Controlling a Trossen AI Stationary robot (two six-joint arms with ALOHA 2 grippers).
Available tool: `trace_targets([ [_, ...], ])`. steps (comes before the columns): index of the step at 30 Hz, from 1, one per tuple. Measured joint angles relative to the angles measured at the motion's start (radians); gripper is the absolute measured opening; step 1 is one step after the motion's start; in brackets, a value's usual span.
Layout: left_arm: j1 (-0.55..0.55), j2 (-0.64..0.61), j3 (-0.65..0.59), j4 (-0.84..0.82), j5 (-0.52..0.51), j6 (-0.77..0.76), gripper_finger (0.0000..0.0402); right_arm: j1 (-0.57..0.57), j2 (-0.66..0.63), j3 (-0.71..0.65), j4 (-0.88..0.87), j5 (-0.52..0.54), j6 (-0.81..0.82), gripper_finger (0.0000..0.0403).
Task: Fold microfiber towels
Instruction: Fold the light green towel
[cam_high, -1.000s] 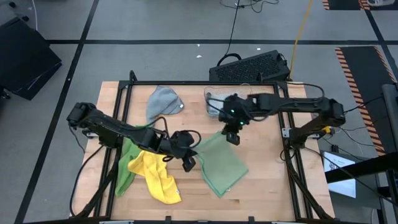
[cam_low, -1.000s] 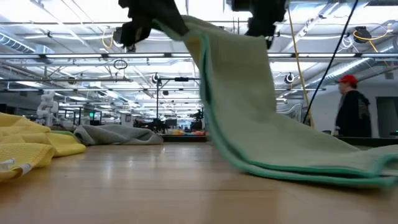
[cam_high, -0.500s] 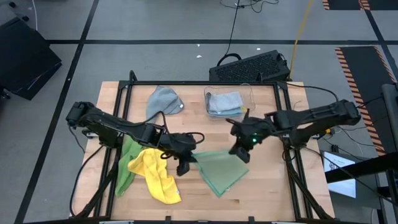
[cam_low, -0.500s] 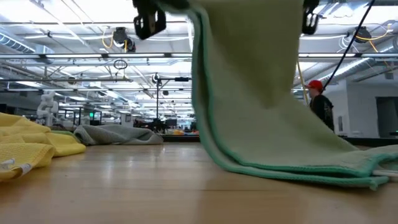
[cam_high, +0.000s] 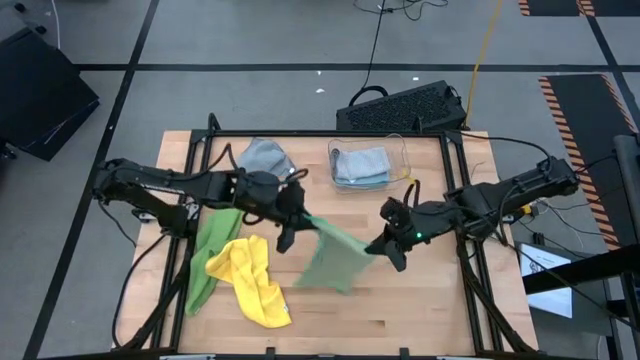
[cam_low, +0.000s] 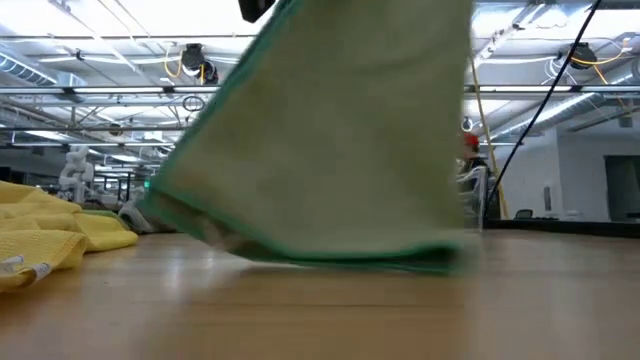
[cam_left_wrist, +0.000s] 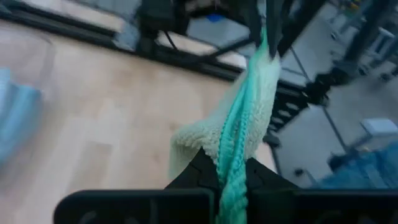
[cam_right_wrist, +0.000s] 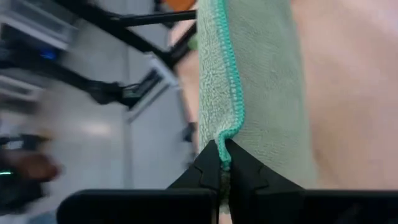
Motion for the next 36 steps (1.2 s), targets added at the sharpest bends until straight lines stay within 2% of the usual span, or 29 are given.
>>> trace_targets([
  [2,0.008,-0.001,0.000,0.008,-0.040,0.020,0.0008,-0.010,0.000,0.000,-0.048,0.036,-0.058,0.0002],
  [6,0.008,0.000,0.000,-0.004,-0.106,0.018,0.0008,-0.058,0.000,-0.001,-0.121,0.038,-0.203,0.0002],
  [11,0.002,0.003,0.000,-0.012,-0.169,-0.060,0.0008,-0.138,0.000,-0.035,-0.128,-0.026,-0.314,0.0002],
  [13,-0.015,0.003,0.000,0.002,-0.164,-0.121,0.0007,-0.158,-0.001,-0.036,-0.124,-0.102,-0.328,0.0002],
  [15,-0.051,0.003,0.000,0.044,-0.131,-0.198,0.0007,-0.169,-0.015,-0.036,-0.107,-0.230,-0.312,0.0002],
  [18,-0.123,0.005,0.000,0.205,-0.070,-0.325,0.0007,-0.168,-0.054,-0.036,-0.030,-0.449,-0.201,0.0002],
  [20,-0.172,0.016,0.000,0.351,-0.068,-0.388,0.0007,-0.153,-0.094,-0.035,0.037,-0.518,-0.106,0.0002],
  [22,-0.210,0.029,0.000,0.448,-0.088,-0.387,0.0007,-0.138,-0.141,-0.035,0.064,-0.526,-0.054,0.0002],
  [24,-0.233,0.030,-0.001,0.450,-0.124,-0.341,0.0008,-0.137,-0.175,-0.035,0.060,-0.512,-0.061,0.0002],
  [28,-0.235,0.039,0.001,0.253,-0.220,-0.274,0.0008,-0.146,-0.205,-0.036,-0.072,-0.409,-0.214,0.0002],
  [31,-0.208,0.078,0.002,0.138,-0.244,-0.244,0.0008,-0.153,-0.194,-0.060,-0.155,-0.362,-0.354,0.0002],
  [36,-0.162,0.172,0.002,0.032,-0.256,-0.153,0.0008,-0.193,-0.164,-0.241,-0.107,-0.317,-0.443,0.0002],
])
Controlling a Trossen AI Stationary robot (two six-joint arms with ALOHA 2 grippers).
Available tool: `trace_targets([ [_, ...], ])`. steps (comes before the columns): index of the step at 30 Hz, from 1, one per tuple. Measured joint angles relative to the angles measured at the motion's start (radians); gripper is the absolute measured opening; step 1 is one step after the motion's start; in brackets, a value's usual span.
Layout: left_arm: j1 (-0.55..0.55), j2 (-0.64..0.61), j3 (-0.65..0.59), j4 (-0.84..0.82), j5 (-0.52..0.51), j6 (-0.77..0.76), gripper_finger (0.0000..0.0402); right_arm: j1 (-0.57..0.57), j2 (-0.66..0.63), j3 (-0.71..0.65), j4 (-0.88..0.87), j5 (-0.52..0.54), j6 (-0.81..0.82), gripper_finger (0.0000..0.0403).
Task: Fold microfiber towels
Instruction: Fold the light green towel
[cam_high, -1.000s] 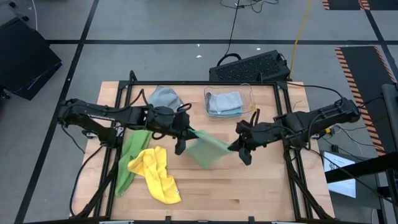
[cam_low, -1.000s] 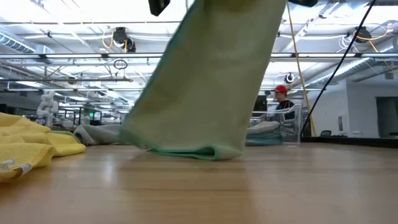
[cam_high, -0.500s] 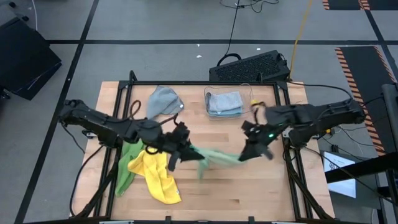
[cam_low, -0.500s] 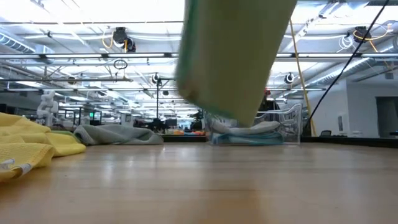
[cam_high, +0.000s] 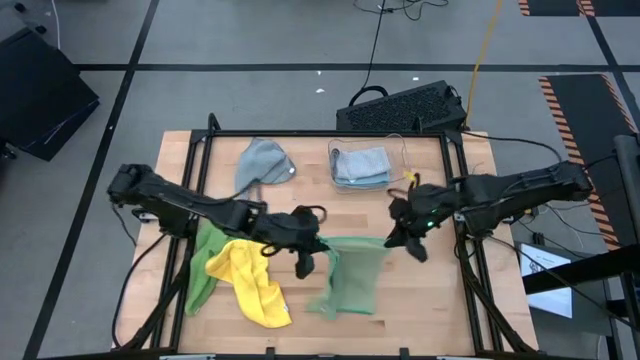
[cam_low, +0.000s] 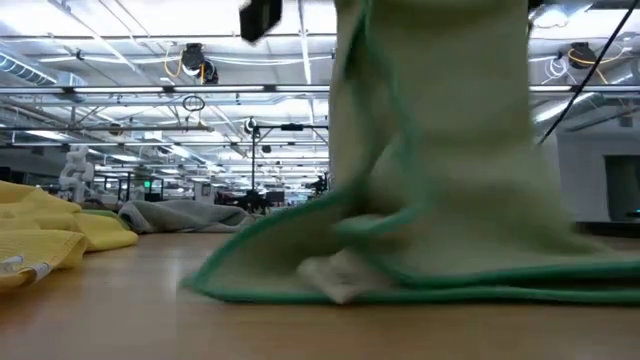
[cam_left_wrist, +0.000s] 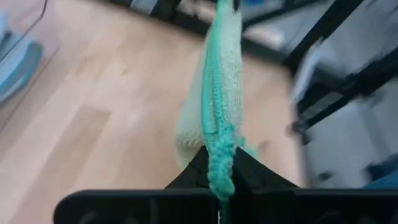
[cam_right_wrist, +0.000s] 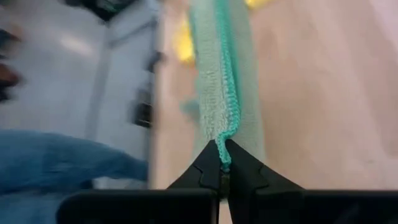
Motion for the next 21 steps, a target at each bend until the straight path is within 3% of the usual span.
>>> trace_targets([
  [4,0.043,0.089,-0.002,-0.030,0.003,0.070,0.0008,-0.053,0.019,-0.164,0.104,0.064,0.019,0.0002],
  [9,0.102,0.147,-0.003,-0.091,0.090,0.092,0.0008,-0.106,0.030,-0.291,0.253,0.045,0.102,0.0002],
  [12,0.132,0.117,-0.002,-0.102,0.160,0.093,0.0008,-0.122,0.034,-0.303,0.313,0.016,0.145,0.0002],
  [17,0.173,0.012,-0.001,-0.093,0.179,0.103,0.0008,-0.134,0.034,-0.303,0.468,0.027,0.200,0.0002],
  [21,0.201,-0.037,0.000,-0.195,0.264,0.226,0.0008,-0.141,0.034,-0.303,0.594,0.029,0.194,0.0002],
])
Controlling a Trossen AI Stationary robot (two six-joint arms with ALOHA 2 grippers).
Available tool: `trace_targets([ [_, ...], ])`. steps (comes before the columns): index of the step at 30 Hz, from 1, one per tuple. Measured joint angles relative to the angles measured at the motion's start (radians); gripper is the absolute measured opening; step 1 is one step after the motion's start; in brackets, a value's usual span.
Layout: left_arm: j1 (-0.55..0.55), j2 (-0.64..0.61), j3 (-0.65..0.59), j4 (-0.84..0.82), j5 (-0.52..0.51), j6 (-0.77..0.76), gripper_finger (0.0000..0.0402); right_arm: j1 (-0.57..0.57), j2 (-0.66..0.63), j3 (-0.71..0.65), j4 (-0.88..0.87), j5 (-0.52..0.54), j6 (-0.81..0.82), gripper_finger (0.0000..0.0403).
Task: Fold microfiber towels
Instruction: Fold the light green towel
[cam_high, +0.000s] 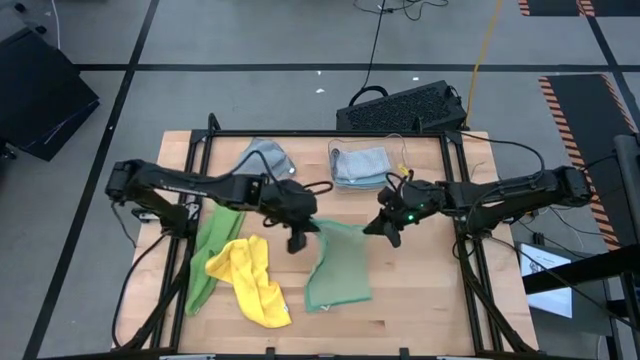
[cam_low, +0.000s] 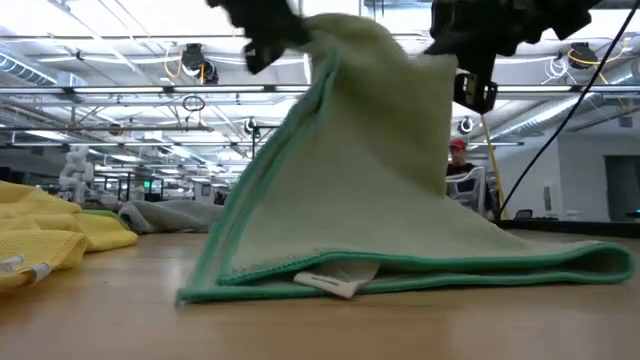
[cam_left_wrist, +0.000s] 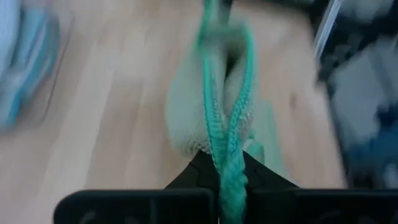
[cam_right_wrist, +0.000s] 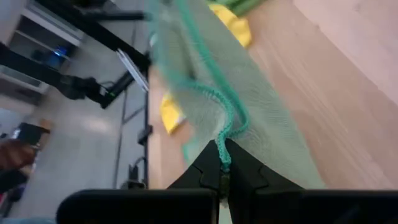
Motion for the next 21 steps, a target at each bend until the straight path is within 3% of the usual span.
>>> trace_targets([
  [5,0.034,0.001,-0.046,-0.144,0.007,0.120,0.0008,-0.001,0.012,0.002,-0.031,0.030,-0.018,0.0002],
  [9,0.047,0.000,-0.103,-0.097,-0.003,0.179,0.0008,-0.001,0.026,0.002,-0.085,0.120,0.001,0.0002],
  [14,0.064,-0.002,-0.133,-0.079,-0.102,0.189,0.0008,-0.003,0.081,0.002,-0.072,0.214,-0.016,0.0002],
  [21,0.061,-0.001,-0.135,-0.071,-0.097,0.242,0.0008,-0.013,0.176,0.000,-0.004,0.213,-0.008,0.0002],
])
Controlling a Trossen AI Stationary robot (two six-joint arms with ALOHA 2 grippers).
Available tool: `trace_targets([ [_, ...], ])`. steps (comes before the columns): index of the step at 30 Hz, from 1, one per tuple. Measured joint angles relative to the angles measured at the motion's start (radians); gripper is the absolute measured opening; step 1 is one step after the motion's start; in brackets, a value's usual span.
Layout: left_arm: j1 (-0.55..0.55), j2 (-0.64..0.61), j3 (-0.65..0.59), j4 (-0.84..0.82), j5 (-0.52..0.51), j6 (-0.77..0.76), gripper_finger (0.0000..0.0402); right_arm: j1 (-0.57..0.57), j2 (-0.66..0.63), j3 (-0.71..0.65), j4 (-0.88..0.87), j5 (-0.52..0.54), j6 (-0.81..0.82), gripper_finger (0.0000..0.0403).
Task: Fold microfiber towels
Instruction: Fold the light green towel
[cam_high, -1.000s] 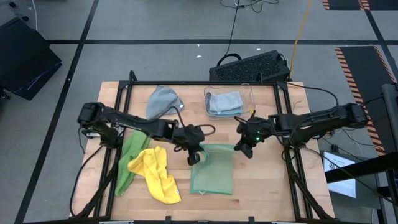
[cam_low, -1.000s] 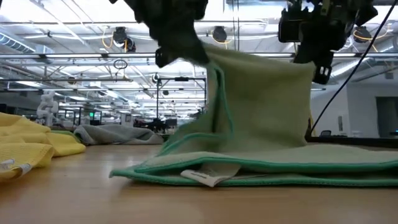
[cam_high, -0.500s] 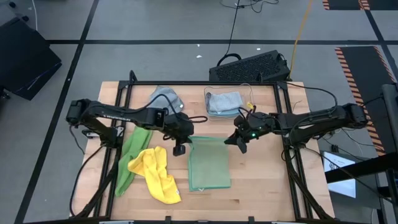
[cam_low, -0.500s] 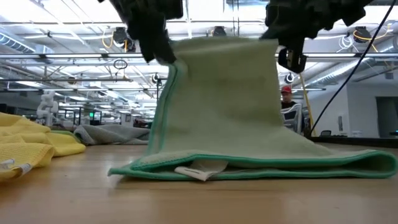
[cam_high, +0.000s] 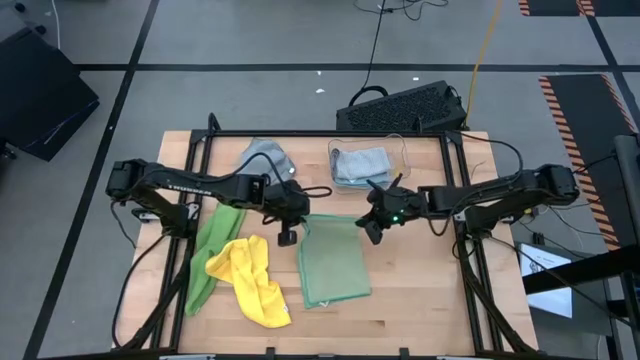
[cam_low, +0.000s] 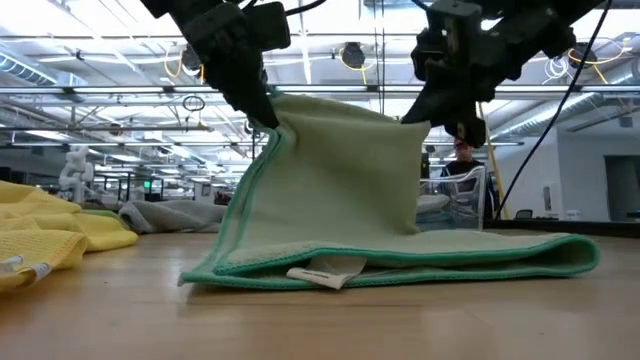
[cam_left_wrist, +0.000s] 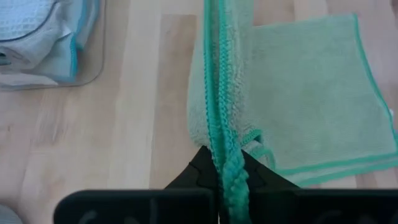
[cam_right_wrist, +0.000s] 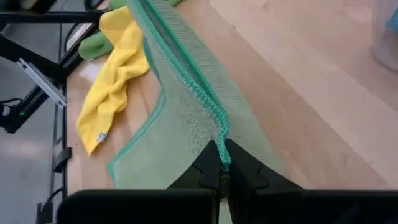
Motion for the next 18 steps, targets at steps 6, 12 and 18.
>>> trace_targets([
  [6,-0.038,0.000,0.000,0.003,0.021,-0.012,0.0008,0.000,0.053,0.000,0.012,-0.042,-0.011,0.0002],
  [12,-0.100,0.035,-0.002,0.017,0.027,-0.038,0.0008,0.012,0.068,0.000,0.028,-0.095,-0.067,0.0002],
  [18,-0.152,0.076,0.001,0.063,0.030,-0.093,0.0008,0.016,0.095,0.000,0.023,-0.148,-0.093,0.0002],
])
